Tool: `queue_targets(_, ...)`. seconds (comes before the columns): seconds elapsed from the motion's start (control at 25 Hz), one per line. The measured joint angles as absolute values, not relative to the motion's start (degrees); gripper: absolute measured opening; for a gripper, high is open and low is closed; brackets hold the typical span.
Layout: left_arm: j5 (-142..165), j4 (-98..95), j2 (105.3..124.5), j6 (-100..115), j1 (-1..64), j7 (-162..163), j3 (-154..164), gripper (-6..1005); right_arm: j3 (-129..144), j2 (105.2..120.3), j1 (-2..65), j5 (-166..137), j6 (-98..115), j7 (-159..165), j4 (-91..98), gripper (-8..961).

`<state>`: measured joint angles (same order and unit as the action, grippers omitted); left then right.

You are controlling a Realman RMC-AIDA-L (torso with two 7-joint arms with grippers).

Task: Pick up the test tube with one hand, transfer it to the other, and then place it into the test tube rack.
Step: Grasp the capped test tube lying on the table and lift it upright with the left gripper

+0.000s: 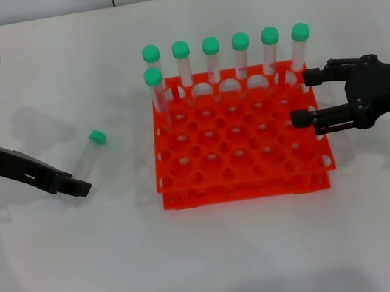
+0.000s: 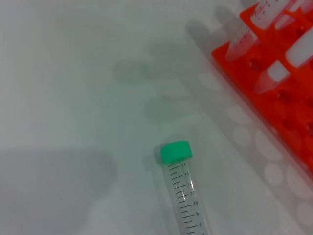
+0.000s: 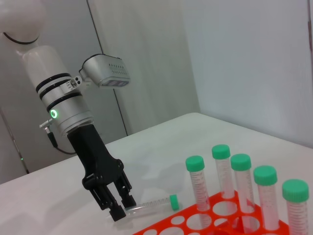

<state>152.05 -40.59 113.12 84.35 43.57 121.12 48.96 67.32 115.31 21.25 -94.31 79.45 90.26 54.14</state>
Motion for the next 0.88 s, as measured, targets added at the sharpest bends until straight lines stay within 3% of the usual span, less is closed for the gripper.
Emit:
queue_targets(0.28, 152.05, -40.6, 113.12, 84.34, 43.49, 121.26, 48.95, 474, 67.22, 115.31, 21.18, -94.31, 79.45, 90.26, 54.14, 857)
queue_targets(0.88, 152.12, -40.6, 113.12, 83.8, 43.02, 121.29, 48.96, 446, 67.24, 115.31, 20.97, -94.31, 79.45, 90.26, 54.05, 856)
